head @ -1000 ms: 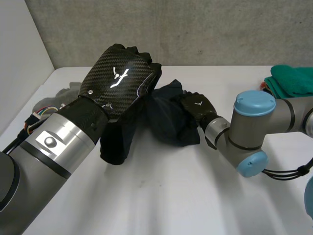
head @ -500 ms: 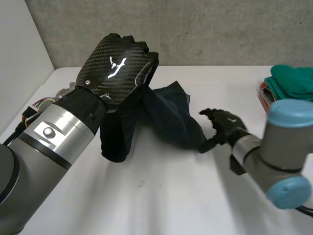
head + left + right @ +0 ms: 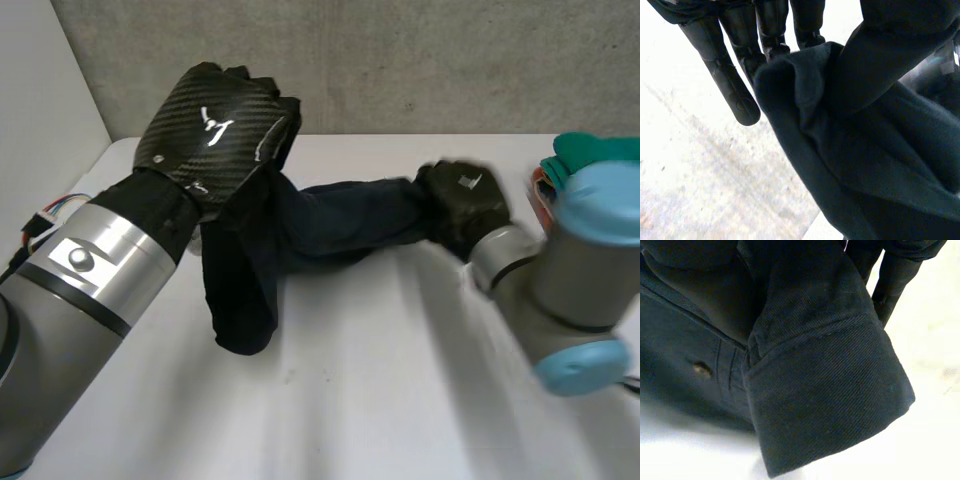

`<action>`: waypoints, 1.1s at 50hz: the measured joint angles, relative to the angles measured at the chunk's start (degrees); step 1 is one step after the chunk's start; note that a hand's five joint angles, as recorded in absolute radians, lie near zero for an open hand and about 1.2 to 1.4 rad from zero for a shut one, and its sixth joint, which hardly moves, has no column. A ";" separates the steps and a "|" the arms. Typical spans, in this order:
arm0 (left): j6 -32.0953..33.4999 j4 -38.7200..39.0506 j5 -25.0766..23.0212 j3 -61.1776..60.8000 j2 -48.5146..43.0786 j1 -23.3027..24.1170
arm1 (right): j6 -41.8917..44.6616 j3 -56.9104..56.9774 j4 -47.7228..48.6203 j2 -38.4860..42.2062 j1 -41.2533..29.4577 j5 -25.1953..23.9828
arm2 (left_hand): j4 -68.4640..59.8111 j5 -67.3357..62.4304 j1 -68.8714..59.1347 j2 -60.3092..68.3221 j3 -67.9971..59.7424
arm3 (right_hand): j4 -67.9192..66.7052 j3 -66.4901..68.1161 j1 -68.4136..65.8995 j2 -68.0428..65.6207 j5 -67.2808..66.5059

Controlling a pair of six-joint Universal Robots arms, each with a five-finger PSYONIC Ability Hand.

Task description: Fold the laundry.

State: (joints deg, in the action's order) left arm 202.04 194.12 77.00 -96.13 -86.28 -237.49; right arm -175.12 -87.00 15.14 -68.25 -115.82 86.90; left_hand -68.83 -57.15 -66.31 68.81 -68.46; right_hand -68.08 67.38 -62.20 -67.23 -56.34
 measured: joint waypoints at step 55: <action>3.09 29.14 4.20 33.62 -33.37 -9.33 | 14.53 32.41 10.73 11.66 3.12 -2.17 | -0.18 -0.35 0.00 0.05 -0.08 | -0.61 1.07 0.00 0.00 -0.01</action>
State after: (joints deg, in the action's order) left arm 205.13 223.26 81.20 -62.51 -119.65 -246.82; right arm -160.60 -54.59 25.87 -56.59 -112.70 84.73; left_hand -69.01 -57.51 -66.31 68.86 -68.54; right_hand -68.68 68.44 -62.20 -67.23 -56.35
